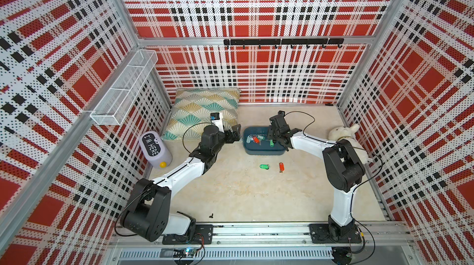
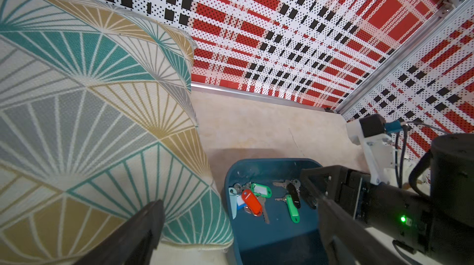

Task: Take the keys out of the storage box
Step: Pick up the key from the storage box.

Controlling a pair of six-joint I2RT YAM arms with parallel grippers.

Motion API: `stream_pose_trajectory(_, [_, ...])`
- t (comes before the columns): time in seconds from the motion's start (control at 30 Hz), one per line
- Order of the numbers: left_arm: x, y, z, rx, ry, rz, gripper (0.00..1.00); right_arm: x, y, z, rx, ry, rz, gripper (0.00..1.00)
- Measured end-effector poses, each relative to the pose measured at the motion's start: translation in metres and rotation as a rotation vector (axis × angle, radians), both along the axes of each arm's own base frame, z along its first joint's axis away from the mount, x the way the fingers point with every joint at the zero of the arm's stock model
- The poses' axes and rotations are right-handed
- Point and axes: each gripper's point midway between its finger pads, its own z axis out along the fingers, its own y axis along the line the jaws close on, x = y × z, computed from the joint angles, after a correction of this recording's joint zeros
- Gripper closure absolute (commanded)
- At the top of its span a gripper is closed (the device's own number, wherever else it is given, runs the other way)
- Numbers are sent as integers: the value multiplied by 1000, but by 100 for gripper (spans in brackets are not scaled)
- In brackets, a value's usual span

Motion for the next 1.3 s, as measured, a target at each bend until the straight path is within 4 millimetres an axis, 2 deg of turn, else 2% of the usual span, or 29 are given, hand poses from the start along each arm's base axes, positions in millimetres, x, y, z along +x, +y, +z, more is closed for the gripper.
stream_pose_trajectory(0.03, [0,1,-2,6,1,-2,1,3,-1,-1,-6,0,-14,40])
stream_pose_trajectory(0.13, [2,4,-3,16,0,-7,1,8,-4,-8,-27,11,-53,45])
stream_pose_trajectory(0.3, [4,6,-7,21,6,-14,1,15,-6,-23,-47,31,-91,59])
stream_pose_trajectory(0.6, [5,8,-5,23,-1,-16,1,21,-7,-40,-67,64,-116,62])
stream_pose_trajectory(0.93, [5,8,-5,29,-6,-16,1,21,-15,-63,-73,104,-140,73])
stream_pose_trajectory(1.03, [5,9,-5,32,-7,-16,1,24,-16,-62,-69,101,-145,76])
stream_pose_trajectory(1.3, [5,9,-5,36,-9,-16,1,25,-19,-62,-68,101,-150,94])
